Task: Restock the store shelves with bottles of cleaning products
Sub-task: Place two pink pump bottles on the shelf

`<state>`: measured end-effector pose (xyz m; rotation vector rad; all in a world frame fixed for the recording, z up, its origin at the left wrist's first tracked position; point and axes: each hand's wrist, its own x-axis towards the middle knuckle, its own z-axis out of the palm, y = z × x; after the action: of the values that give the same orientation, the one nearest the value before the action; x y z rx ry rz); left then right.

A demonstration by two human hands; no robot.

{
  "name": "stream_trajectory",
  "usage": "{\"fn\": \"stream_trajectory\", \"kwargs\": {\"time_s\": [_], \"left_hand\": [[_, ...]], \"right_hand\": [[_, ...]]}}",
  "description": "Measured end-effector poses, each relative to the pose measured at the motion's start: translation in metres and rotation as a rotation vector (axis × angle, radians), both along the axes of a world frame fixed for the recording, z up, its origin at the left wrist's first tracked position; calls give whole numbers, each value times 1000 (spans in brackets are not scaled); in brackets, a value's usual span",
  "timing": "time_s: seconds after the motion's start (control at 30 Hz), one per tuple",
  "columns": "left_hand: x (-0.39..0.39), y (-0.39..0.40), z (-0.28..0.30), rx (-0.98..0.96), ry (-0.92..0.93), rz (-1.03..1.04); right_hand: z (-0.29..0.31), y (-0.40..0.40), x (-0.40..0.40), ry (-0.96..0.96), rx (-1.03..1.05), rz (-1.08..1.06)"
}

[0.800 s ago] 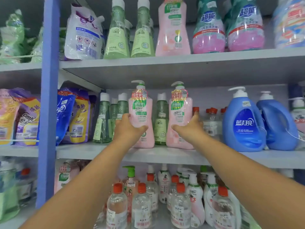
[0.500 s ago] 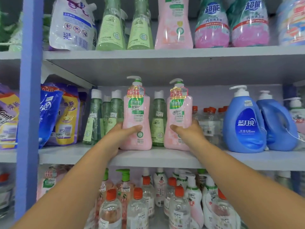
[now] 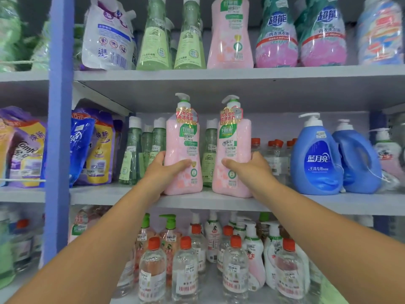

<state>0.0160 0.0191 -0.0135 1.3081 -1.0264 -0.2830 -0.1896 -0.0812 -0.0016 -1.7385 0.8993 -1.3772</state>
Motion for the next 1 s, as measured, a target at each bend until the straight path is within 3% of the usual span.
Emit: {"fn": "stream_trajectory", "kwargs": {"time_s": [0.57, 1.0], "left_hand": [[-95, 126, -14, -134, 14, 265], [-104, 267, -67, -70, 15, 463]], "right_hand": [[-25, 71, -50, -220, 19, 482], [-92, 165, -13, -158, 101, 801]]}}
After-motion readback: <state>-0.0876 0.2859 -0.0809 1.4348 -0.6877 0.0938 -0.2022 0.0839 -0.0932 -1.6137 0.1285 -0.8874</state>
